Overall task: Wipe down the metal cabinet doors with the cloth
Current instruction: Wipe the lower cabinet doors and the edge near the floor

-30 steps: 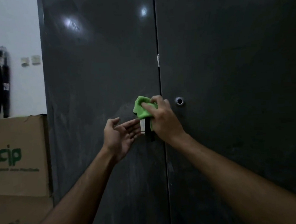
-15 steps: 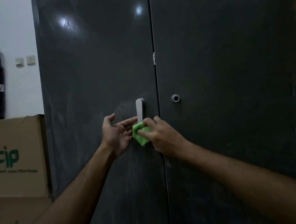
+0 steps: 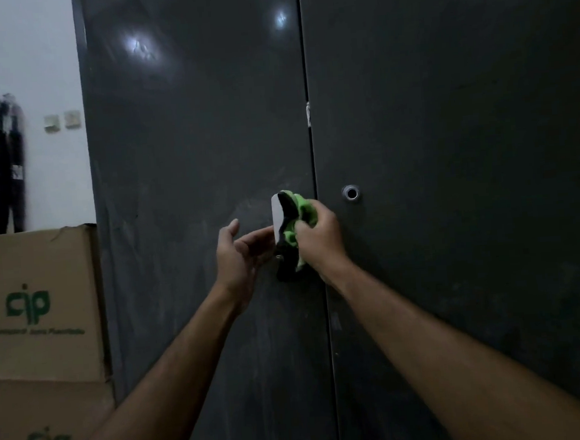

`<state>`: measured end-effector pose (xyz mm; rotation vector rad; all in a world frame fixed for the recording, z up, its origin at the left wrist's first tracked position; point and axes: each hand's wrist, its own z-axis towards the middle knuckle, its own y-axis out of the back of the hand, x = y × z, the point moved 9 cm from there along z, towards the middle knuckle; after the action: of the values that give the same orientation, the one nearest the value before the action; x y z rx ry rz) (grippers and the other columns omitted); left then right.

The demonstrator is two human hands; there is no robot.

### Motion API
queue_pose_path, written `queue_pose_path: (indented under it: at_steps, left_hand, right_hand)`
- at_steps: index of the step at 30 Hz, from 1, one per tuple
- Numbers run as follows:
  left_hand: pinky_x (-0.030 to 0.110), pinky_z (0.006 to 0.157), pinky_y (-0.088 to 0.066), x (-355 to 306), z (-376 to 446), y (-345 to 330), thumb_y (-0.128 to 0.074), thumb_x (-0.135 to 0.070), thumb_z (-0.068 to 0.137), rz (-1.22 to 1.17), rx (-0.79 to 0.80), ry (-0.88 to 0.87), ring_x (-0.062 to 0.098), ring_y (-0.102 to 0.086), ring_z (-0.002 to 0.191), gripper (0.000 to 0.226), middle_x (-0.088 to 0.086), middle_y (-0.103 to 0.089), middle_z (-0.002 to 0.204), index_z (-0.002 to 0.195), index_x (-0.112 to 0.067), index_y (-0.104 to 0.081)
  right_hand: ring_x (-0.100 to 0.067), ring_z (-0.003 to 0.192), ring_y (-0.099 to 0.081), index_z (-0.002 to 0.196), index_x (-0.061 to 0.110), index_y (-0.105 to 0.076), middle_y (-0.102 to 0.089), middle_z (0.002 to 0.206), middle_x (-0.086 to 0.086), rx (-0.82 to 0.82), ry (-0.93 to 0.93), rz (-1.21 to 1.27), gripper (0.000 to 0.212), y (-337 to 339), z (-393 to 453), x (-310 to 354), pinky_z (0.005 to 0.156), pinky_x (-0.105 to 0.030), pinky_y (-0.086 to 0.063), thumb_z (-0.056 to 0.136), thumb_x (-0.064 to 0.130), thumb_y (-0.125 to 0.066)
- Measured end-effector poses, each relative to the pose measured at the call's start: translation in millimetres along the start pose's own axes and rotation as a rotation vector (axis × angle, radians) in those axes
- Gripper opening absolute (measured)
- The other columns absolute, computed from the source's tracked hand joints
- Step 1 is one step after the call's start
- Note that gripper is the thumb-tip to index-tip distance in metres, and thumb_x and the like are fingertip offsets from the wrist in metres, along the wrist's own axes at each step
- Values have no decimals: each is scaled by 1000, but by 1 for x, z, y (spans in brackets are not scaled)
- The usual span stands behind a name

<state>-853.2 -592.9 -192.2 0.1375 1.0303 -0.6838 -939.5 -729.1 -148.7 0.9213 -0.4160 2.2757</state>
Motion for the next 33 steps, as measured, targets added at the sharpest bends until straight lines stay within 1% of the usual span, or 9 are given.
queue_pose_path:
  at_steps: [4, 8, 13, 18, 22, 24, 27, 30, 33]
  left_hand:
    - [40, 97, -50, -4, -1, -2, -24, -44, 111, 84, -79, -65, 19, -75, 95, 65, 10, -81, 100, 101, -11, -79]
    - [36, 87, -51, 1, 2, 2, -28, -35, 112, 127, -87, -80, 17, -77, 99, 55, 4, -82, 106, 101, -20, -80]
    - [37, 86, -50, -2, 7, 5, -30, -37, 111, 180, -41, -88, 16, -77, 95, 52, 9, -81, 102, 107, -17, -78]
    - [36, 87, -52, -6, 8, 0, -37, -49, 99, 131, -3, -91, 11, -76, 96, 52, 4, -81, 110, 101, -28, -84]
    - [26, 73, -54, 7, 7, -1, -37, -47, 101, 148, 44, -15, 9, -73, 82, 48, -2, -80, 95, 97, -37, -85]
    - [25, 69, -54, 21, 2, -1, -46, -35, 102, 183, 101, 61, 11, -71, 82, 39, -2, -78, 90, 102, -27, -84]
    - [25, 70, -59, 29, 0, 0, -55, -11, 103, 200, 147, 92, 18, -75, 91, 25, 10, -79, 105, 119, -7, -75]
    - [25, 72, -60, 28, -2, 8, -64, -5, 101, 179, 65, 93, 16, -75, 87, 17, 8, -80, 100, 114, -7, -74]
    - [26, 78, -61, 33, -9, 6, -64, -3, 100, 90, 36, 154, 18, -76, 89, 16, 10, -80, 102, 110, -6, -75]
  right_hand:
    - [-22, 79, -69, 95, 23, -69, -74, 93, -10, 229, -285, 49, 41, -9, -25, -48, 68, -32, -60, 91, -11, -46]
    - [-22, 73, -70, 107, 12, -73, -74, 85, -9, 152, -313, 146, 42, -10, 6, -42, 68, -37, -61, 90, -12, -42]
    - [-25, 78, -72, 97, 13, -73, -76, 92, -14, 207, -372, 203, 38, -18, -22, -69, 76, -43, -62, 92, -9, -42]
    - [-20, 56, -67, 87, 11, -71, -70, 73, -9, 137, -360, 242, 34, -13, 4, -44, 48, -31, -54, 93, -6, -42]
    - [-24, 73, -72, 95, 8, -74, -75, 88, -15, 225, -365, 230, 31, -11, -18, -61, 69, -42, -63, 96, -5, -46]
    - [-28, 84, -73, 102, 8, -71, -75, 97, -17, 229, -352, 203, 25, -5, -18, -63, 81, -47, -61, 95, -4, -50]
    - [-28, 95, -73, 108, 16, -62, -74, 102, -12, 195, -306, 76, 16, 2, -19, -58, 84, -46, -62, 95, 7, -58]
    - [-18, 77, -72, 89, 16, -69, -74, 83, -2, 56, -208, -49, 7, 17, -22, -48, 67, -37, -60, 89, 21, -64]
    - [-13, 66, -66, 85, 11, -74, -70, 71, 3, 107, -272, 41, 39, 14, -28, -50, 60, -33, -53, 76, 48, -67]
